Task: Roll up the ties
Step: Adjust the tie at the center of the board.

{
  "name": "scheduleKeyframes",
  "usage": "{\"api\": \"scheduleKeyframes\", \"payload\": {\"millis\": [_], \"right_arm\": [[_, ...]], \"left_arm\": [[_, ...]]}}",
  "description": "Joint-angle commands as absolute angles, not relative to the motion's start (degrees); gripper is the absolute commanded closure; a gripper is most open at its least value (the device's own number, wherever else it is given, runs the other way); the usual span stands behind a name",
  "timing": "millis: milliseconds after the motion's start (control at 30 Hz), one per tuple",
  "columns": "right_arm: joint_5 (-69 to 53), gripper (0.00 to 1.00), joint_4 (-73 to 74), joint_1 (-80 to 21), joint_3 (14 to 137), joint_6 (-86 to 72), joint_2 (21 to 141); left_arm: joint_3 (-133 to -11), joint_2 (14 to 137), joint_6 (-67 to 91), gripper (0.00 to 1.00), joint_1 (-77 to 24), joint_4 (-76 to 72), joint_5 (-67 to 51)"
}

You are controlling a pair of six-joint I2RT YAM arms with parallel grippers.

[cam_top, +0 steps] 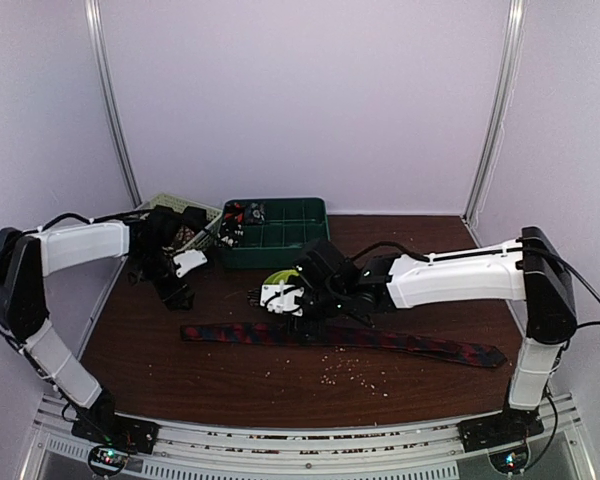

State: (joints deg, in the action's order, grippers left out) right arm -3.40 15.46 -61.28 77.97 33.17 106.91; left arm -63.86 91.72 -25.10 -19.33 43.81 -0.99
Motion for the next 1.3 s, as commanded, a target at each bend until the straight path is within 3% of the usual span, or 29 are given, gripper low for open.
{"api": "scheduleKeyframes", "payload": {"millis": [0,167,467,700,1133,1267], "right_arm": [[-2.5,0.26,17.8,-63.4,83.0,30.4,110.9],[-5.0,0.20,19.1,-64.2,86.2,30.2,114.7],[-5.3,0.12,27.9,-63.6,95.5,32.2,124.0],[-9.7,0.10,33.7,-60.9,102.9,29.4,129.3],[-13.7,0.08,43.5,-57.1,114.4,23.6,137.3],[-13.0,0.16,49.5,-57.2,120.6,23.0,140.7]], "left_arm": [[-60.6,79.4,-12.2,0.06,-18.8,31.2,7.1],[-53.6,65.3,0.6,0.02,-18.8,22.9,9.9],[-51.8,48.7,6.7,0.02,-18.8,20.9,8.5],[-56.9,51.9,5.7,0.02,-18.8,28.9,5.2],[-57.3,52.1,6.4,0.02,-18.8,30.0,4.8],[-57.5,52.1,6.3,0.02,-18.8,30.2,4.5]]}}
